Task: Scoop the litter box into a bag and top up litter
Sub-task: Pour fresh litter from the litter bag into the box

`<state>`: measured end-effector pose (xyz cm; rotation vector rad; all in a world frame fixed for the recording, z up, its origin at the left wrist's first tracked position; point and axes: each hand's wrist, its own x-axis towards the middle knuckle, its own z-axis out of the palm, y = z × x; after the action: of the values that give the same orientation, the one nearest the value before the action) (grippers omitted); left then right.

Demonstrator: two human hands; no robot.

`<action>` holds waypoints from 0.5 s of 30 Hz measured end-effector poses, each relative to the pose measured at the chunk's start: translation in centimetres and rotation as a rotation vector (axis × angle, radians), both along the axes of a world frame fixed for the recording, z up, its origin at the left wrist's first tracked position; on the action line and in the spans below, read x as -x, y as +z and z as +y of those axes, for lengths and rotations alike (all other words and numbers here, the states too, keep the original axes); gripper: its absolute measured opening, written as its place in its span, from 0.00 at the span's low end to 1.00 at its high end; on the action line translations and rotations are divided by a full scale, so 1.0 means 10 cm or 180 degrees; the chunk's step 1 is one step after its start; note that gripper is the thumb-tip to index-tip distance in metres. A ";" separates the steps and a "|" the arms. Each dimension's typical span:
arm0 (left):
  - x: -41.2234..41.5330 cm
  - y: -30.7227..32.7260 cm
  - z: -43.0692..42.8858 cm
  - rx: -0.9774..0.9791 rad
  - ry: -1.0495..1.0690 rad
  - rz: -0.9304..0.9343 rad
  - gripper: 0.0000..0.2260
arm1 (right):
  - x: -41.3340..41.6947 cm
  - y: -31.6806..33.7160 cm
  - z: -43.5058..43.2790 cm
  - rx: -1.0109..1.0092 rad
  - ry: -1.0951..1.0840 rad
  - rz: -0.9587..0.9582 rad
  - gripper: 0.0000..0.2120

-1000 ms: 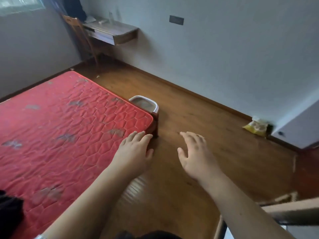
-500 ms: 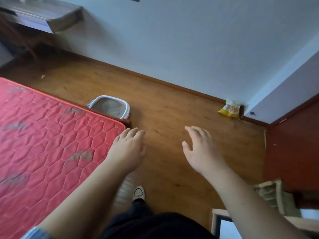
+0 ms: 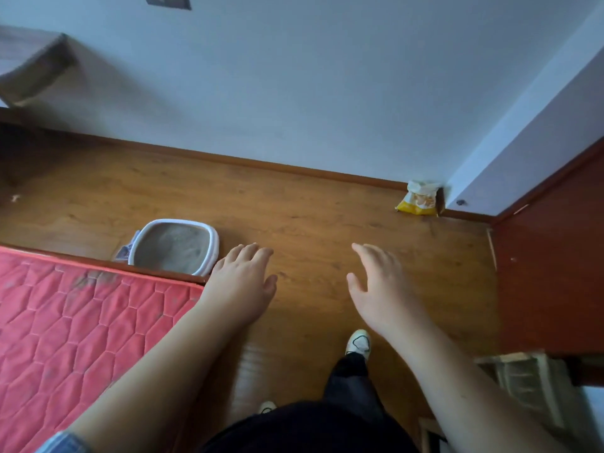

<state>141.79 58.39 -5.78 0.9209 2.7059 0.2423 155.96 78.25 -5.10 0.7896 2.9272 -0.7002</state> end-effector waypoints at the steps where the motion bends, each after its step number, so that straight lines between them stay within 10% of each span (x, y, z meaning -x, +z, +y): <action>1: 0.08 -0.02 0.15 0.0014 -0.0022 -0.0002 0.24 | 0.05 -0.03 0.15 -0.0001 -0.0016 0.0015 0.27; 15: 0.97 0.06 3.63 -0.0104 -0.0559 -0.0069 0.24 | 0.82 -0.09 3.42 -0.0141 -0.0278 0.0224 0.26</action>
<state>132.12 94.69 -5.14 1.1506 2.5890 0.2593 147.71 112.44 -5.98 0.9207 2.9966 -0.6853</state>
